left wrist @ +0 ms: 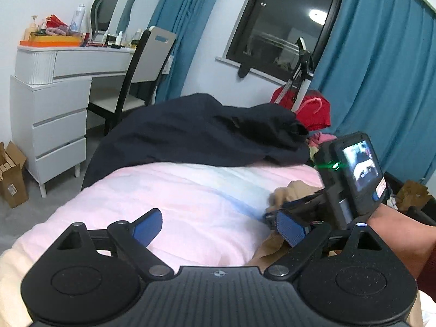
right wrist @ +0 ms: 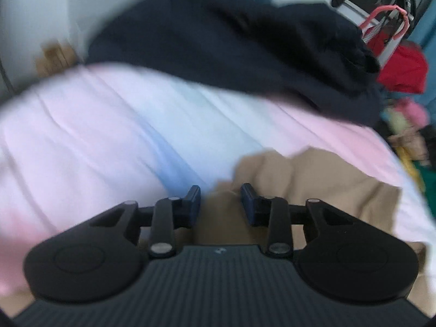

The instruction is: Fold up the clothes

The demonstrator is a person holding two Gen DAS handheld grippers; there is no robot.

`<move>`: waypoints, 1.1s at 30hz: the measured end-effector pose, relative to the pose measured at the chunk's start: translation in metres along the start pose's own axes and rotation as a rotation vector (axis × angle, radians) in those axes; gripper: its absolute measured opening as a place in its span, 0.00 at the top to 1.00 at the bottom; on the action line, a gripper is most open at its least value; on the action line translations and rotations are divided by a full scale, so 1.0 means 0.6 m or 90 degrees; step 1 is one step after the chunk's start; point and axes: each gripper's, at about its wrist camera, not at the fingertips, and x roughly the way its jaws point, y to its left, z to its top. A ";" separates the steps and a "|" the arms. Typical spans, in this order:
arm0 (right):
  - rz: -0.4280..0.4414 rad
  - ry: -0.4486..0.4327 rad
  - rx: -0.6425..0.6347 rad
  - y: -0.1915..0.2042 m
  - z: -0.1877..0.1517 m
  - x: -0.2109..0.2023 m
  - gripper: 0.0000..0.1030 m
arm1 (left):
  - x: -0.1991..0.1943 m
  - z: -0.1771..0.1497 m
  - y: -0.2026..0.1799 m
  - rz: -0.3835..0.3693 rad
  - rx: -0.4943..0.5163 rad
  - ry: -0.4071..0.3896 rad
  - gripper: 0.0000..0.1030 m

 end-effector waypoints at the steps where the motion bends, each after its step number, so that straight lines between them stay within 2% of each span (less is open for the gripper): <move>1: -0.022 0.012 -0.001 -0.003 -0.004 0.007 0.66 | -0.001 0.000 0.002 0.000 -0.003 0.001 0.10; 5: -0.046 0.010 0.045 -0.023 -0.014 0.000 0.68 | 0.002 -0.003 0.005 -0.001 -0.019 0.004 0.10; 6: -0.047 0.006 0.061 -0.028 -0.015 -0.004 0.81 | 0.002 -0.004 0.005 0.000 -0.024 0.004 0.10; 9: -0.035 -0.028 0.133 -0.037 -0.005 -0.030 0.93 | -0.006 -0.002 0.010 0.006 -0.034 -0.004 0.10; 12: -0.001 -0.081 0.205 -0.045 0.010 -0.059 0.93 | -0.017 -0.001 0.015 0.020 -0.047 -0.016 0.10; 16: 0.063 -0.149 0.318 -0.070 0.059 -0.076 0.93 | -0.021 0.000 0.028 0.046 -0.079 -0.022 0.10; 20: 0.125 -0.187 0.435 -0.086 0.099 -0.049 0.93 | -0.024 0.000 0.043 0.073 -0.101 -0.031 0.10; 23: 0.175 -0.178 0.479 -0.082 0.111 -0.004 0.89 | -0.021 0.002 0.047 0.090 -0.097 -0.032 0.10; 25: 0.193 -0.169 0.482 -0.079 0.112 0.014 0.77 | -0.019 0.001 0.049 0.097 -0.096 -0.031 0.10; 27: 0.206 -0.191 0.467 -0.072 0.102 0.008 0.14 | -0.019 0.000 0.050 0.097 -0.099 -0.031 0.10; 28: 0.210 -0.206 0.456 -0.068 0.097 0.002 0.08 | -0.019 0.000 0.050 0.096 -0.099 -0.031 0.10; 29: 0.208 -0.221 0.441 -0.064 0.091 -0.007 0.10 | -0.019 0.000 0.049 0.094 -0.097 -0.030 0.10; 33: 0.142 -0.290 0.316 -0.041 0.060 -0.066 0.10 | -0.021 -0.001 0.043 0.084 -0.087 -0.026 0.10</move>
